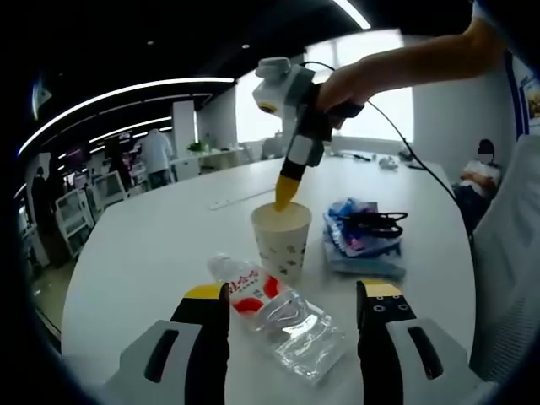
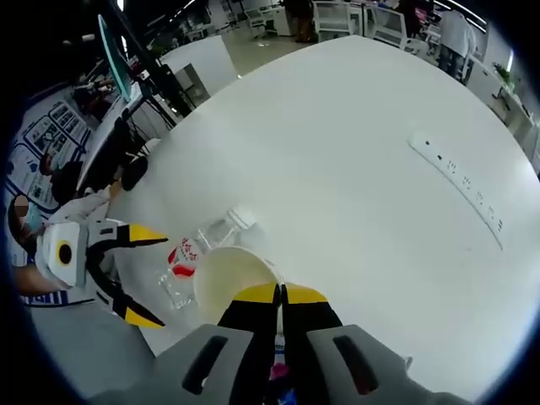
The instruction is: Arrange the tabletop items into an orderly group along one side of the table until the central work area is clear of visible clutter.
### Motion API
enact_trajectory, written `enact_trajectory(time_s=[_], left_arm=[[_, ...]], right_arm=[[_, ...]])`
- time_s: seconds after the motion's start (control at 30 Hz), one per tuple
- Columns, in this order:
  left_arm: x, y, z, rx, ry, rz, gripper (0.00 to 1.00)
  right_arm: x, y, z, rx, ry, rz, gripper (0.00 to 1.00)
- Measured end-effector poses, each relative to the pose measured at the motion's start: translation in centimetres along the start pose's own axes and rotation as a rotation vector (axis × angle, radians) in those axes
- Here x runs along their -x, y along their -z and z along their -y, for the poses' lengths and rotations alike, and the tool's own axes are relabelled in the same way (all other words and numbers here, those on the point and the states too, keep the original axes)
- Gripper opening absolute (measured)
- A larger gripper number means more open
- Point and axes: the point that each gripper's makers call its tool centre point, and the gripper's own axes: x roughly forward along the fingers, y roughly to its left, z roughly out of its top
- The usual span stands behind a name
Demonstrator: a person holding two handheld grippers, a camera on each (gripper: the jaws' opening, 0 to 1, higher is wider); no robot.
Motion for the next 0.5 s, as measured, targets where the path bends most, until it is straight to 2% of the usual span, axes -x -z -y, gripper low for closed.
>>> enact_trajectory(time_s=[0.5], left_arm=[[0.14,0.35,0.11,0.005,-0.003,-0.008,0.55]], right_arm=[[-0.54,0.17,-0.15,-0.027,-0.013,0.002,0.0]])
